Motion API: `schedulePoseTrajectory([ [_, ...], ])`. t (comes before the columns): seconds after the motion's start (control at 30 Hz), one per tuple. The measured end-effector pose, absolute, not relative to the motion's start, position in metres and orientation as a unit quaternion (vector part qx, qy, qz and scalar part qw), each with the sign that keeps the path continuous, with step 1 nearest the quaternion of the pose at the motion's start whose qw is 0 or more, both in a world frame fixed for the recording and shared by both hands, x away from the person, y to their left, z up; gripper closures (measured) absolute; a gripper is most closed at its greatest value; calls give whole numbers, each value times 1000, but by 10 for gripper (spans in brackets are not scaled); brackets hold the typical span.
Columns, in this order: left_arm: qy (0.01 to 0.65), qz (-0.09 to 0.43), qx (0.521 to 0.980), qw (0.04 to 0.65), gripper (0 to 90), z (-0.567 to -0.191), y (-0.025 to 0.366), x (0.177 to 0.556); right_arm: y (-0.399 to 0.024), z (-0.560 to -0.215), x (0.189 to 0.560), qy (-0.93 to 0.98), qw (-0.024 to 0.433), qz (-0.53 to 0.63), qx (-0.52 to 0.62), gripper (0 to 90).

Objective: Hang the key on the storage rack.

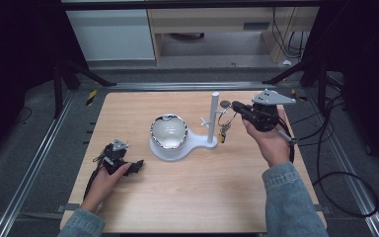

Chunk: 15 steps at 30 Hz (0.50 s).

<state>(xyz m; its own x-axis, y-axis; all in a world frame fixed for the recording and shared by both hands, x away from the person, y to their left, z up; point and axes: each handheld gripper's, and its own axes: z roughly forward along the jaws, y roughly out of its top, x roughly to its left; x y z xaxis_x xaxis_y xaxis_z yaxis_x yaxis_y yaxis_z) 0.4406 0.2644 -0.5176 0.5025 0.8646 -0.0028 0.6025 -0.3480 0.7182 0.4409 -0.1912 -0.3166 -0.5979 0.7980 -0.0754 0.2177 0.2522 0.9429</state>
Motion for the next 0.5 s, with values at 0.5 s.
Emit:
schedulePoseTrajectory([
  [0.5, 460, 193, 798, 339, 0, -518, 264, 441, -188, -321, 447, 739, 280, 506, 345, 889],
])
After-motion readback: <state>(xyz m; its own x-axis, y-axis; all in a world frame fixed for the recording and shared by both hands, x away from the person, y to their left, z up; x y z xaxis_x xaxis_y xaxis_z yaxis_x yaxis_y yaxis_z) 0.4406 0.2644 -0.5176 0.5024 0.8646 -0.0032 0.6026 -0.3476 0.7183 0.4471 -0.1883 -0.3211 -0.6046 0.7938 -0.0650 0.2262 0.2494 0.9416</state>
